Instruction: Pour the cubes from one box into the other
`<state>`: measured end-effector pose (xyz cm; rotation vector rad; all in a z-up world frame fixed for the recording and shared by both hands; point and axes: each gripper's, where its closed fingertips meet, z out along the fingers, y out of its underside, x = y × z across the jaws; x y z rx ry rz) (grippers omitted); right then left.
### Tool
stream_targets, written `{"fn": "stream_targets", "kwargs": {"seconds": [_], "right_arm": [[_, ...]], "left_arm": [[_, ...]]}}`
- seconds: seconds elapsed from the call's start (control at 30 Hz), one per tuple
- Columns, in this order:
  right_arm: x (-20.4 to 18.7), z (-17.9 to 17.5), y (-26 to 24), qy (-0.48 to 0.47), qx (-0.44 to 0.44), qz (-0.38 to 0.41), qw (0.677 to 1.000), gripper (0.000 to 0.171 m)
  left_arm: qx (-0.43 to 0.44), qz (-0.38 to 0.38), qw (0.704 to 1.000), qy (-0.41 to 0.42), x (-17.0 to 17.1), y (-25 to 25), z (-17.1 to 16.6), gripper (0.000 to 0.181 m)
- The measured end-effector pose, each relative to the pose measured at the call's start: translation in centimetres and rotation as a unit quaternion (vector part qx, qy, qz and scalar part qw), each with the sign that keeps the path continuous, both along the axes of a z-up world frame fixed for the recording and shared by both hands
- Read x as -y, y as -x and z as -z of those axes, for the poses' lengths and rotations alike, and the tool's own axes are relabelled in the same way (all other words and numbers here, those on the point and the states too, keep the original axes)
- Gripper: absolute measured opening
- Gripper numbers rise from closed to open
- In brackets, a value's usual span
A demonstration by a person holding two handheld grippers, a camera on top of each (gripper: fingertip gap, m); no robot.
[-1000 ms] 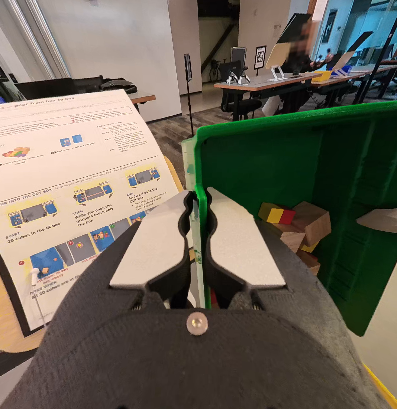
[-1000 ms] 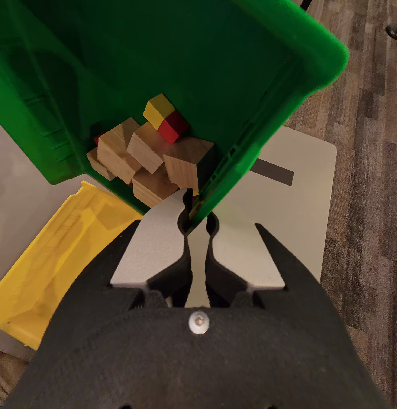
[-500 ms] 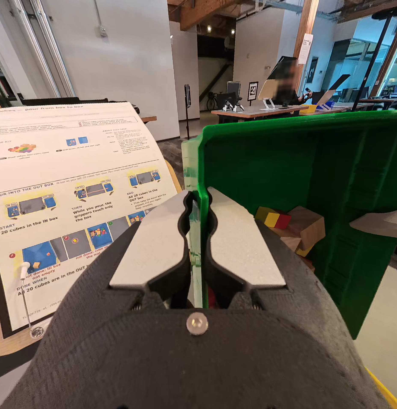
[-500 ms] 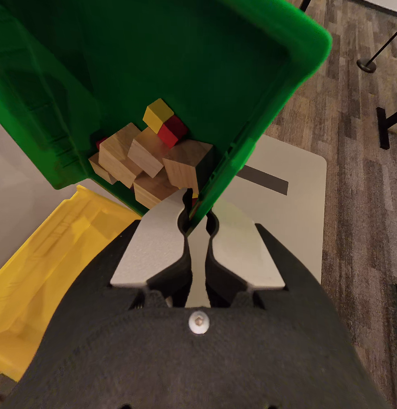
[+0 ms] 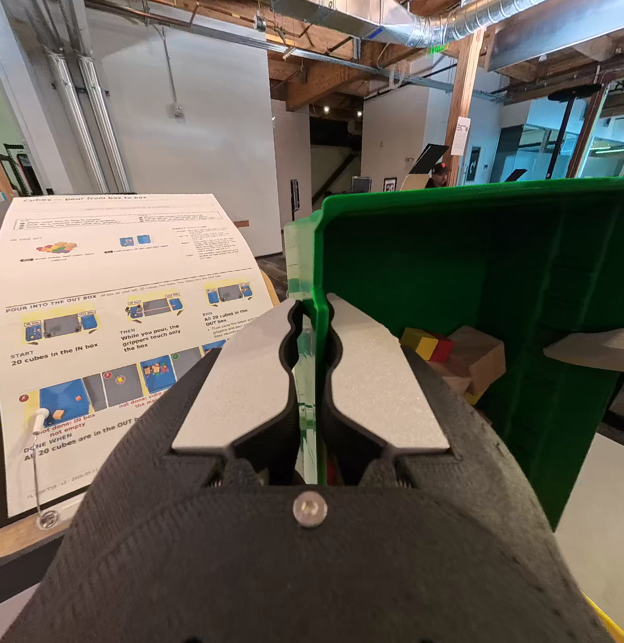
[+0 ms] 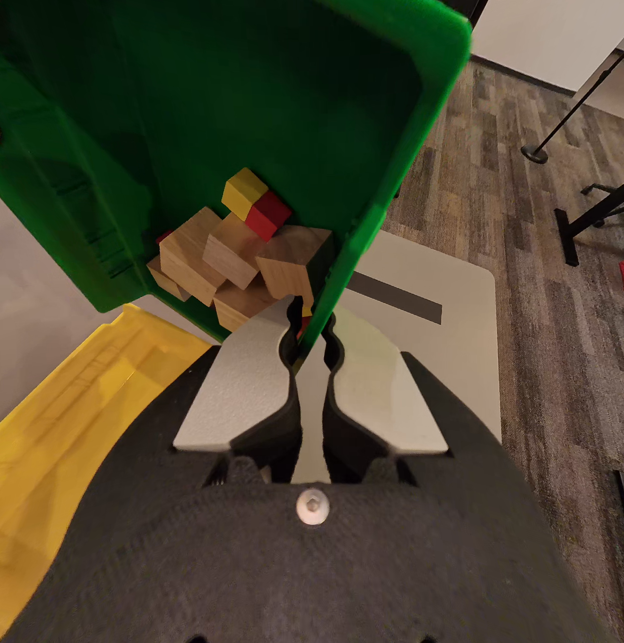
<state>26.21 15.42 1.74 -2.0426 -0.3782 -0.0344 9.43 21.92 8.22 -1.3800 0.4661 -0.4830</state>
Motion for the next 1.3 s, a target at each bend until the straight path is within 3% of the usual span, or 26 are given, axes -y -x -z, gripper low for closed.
{"fn": "stream_targets", "kwargs": {"seconds": [1.3], "right_arm": [[2.6,0.9,1.5,-0.071,0.023,0.004,0.997,0.006]], "left_arm": [[0.052,0.002,0.996,-0.066,2.8,1.5,0.6,0.009]]}}
